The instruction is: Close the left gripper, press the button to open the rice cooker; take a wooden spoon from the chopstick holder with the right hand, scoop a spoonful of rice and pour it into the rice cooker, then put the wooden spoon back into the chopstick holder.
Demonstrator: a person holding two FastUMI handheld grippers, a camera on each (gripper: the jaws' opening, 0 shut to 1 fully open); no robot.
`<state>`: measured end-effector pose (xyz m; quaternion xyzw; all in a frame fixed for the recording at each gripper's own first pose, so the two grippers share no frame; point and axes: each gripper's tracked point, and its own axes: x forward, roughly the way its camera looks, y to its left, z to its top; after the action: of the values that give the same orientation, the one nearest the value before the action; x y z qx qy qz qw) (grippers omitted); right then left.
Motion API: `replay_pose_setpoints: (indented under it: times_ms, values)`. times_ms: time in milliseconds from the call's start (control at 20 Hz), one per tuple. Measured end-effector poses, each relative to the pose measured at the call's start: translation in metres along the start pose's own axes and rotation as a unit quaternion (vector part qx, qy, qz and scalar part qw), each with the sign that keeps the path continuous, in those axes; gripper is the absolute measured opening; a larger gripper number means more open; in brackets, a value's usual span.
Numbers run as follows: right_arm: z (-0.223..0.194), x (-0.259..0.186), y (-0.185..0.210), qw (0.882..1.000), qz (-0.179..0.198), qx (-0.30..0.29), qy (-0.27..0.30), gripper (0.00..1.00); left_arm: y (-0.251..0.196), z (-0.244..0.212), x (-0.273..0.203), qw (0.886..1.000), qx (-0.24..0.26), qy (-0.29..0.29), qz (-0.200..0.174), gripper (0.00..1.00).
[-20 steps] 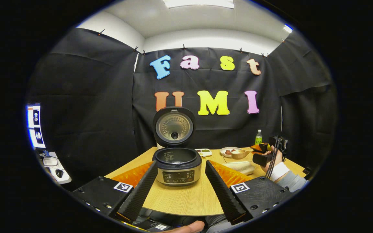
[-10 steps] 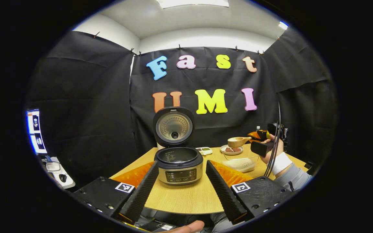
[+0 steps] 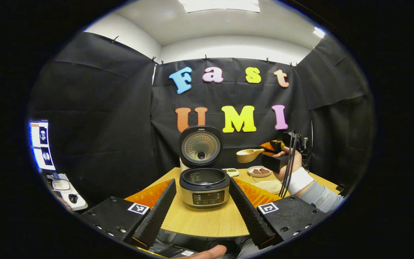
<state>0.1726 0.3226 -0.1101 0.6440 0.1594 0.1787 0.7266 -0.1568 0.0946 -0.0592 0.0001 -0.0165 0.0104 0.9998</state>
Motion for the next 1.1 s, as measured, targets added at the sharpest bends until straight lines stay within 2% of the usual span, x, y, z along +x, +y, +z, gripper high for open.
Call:
replay_pose_setpoints:
  times_ms: [200, 450, 700, 1100]
  values:
    - [-0.028, 0.014, 0.015, 0.998, -0.015, -0.062, -0.005, 0.11, 0.013, -0.002, -0.006, 1.0, 0.002, 0.003, 0.009, 0.95]
    - [-0.06, 0.026, 0.038, 0.983, -0.022, -0.179, -0.013, 0.12, 0.024, -0.019, -0.004, 1.0, 0.004, 0.017, 0.018, 0.94]
    - [-0.096, 0.037, 0.034, 0.947, -0.037, -0.318, -0.002, 0.12, 0.04, -0.026, -0.002, 0.999, 0.0, 0.021, 0.033, 0.95]
    - [-0.123, 0.039, 0.031, 0.907, -0.027, -0.419, 0.002, 0.12, 0.038, -0.039, -0.002, 0.999, 0.002, 0.033, 0.031, 0.95]
